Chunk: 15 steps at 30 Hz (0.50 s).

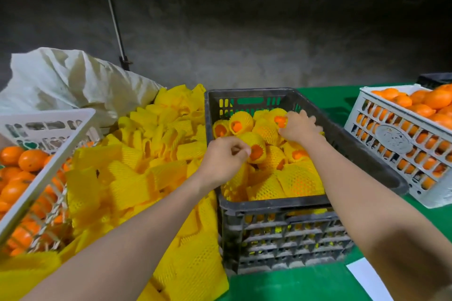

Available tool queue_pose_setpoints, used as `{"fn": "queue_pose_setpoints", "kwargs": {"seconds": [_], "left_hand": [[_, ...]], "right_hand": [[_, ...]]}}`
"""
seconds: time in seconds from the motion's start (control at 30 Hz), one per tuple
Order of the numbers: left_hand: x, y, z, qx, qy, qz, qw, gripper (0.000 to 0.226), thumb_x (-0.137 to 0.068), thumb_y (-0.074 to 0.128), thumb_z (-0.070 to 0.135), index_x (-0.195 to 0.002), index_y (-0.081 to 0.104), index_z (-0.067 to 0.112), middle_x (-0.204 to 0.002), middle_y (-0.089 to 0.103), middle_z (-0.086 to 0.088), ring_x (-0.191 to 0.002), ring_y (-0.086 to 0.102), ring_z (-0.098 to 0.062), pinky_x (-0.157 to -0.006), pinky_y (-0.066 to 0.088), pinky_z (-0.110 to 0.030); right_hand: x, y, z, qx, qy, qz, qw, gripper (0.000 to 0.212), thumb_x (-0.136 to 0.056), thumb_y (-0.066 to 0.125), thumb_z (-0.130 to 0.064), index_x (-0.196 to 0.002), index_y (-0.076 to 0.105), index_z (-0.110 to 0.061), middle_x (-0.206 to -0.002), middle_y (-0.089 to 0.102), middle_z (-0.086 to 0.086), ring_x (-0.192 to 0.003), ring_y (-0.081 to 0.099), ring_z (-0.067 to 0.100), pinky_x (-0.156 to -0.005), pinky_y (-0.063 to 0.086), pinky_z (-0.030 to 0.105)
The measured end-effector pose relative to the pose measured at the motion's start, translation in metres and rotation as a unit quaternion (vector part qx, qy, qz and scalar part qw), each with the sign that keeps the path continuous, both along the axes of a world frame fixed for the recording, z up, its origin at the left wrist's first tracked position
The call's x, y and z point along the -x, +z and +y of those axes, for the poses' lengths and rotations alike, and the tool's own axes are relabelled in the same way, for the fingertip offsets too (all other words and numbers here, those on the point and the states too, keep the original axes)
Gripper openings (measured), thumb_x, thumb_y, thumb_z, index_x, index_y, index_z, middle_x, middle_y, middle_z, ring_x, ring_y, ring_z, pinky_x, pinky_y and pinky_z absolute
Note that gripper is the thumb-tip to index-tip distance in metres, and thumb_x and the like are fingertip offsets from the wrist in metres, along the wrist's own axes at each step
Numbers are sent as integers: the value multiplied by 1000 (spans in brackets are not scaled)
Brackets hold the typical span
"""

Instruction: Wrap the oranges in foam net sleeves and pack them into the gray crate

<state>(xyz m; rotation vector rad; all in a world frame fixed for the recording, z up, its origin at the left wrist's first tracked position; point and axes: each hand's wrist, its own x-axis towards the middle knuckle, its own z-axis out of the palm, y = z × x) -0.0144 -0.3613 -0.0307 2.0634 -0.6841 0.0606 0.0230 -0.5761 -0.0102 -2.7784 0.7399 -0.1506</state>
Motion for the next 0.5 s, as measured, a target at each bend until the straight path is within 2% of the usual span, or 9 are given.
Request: {"fn": "queue_pose_setpoints", "kwargs": {"seconds": [0.07, 0.1, 0.17, 0.23, 0.27, 0.3, 0.37, 0.43, 0.5], "left_hand": [[0, 8, 13, 148, 23, 83, 985, 19, -95, 53, 9, -82, 65, 15, -72, 63, 5, -53, 56, 2, -50, 43, -12], [-2, 11, 24, 199, 55, 112, 972, 22, -96, 52, 7, -81, 65, 17, -71, 64, 2, -52, 57, 1, -49, 43, -14], [-8, 15, 53, 243, 124, 132, 953, 23, -96, 51, 8, -81, 65, 19, -70, 64, 1, -50, 55, -2, -47, 42, -14], [-15, 15, 89, 266, 169, 136, 939, 20, -96, 51, 7, -84, 65, 15, -68, 63, -1, -46, 53, -3, -47, 41, -16], [-17, 14, 108, 274, 183, 138, 934, 19, -95, 51, 7, -84, 65, 14, -68, 62, -2, -46, 53, -4, -48, 42, -18], [-18, 12, 126, 276, 198, 138, 930, 20, -95, 51, 6, -83, 64, 14, -67, 62, -2, -46, 53, -4, -50, 42, -20], [-16, 6, 159, 264, 230, 132, 927, 22, -95, 51, 7, -80, 63, 16, -67, 63, -2, -45, 53, -3, -49, 42, -19], [-8, -2, 186, 247, 252, 129, 927, 23, -96, 50, 7, -80, 63, 18, -69, 64, -2, -45, 54, -1, -51, 42, -20], [1, -10, 210, 232, 266, 133, 926, 22, -97, 51, 10, -82, 64, 19, -71, 65, -2, -48, 56, -2, -54, 44, -22]], "right_hand": [[12, 18, 35, 6, 84, -124, 989, 42, -92, 54, -30, -131, 49, -15, -139, 44, 11, -129, 38, 32, -107, 32, 46], [22, 26, 57, -7, 133, -204, 970, 36, -92, 55, -29, -125, 54, -14, -133, 52, 8, -124, 45, 27, -103, 34, 38], [52, 35, 109, -63, 232, -344, 908, 25, -90, 57, -23, -111, 62, -11, -115, 63, 4, -109, 55, 20, -91, 38, 27], [79, 27, 165, -120, 339, -383, 851, 20, -86, 58, -20, -102, 65, -11, -104, 67, 3, -97, 58, 16, -82, 40, 23], [87, 14, 191, -142, 386, -358, 838, 20, -85, 58, -19, -102, 65, -11, -103, 67, 4, -96, 58, 17, -82, 39, 23], [90, -4, 215, -154, 421, -305, 841, 21, -86, 58, -17, -105, 63, -10, -107, 65, 7, -100, 57, 19, -84, 38, 25], [84, -47, 254, -132, 438, -136, 879, 30, -89, 57, -15, -118, 54, -10, -121, 56, 13, -113, 50, 29, -94, 36, 33], [68, -89, 272, -86, 399, 32, 912, 45, -91, 50, -9, -134, 39, -9, -138, 37, 19, -127, 39, 37, -103, 34, 41], [48, -120, 270, -90, 321, 125, 935, 64, -92, 46, -5, -147, 16, -16, -154, 4, 17, -139, 17, 41, -110, 25, 47]]}}
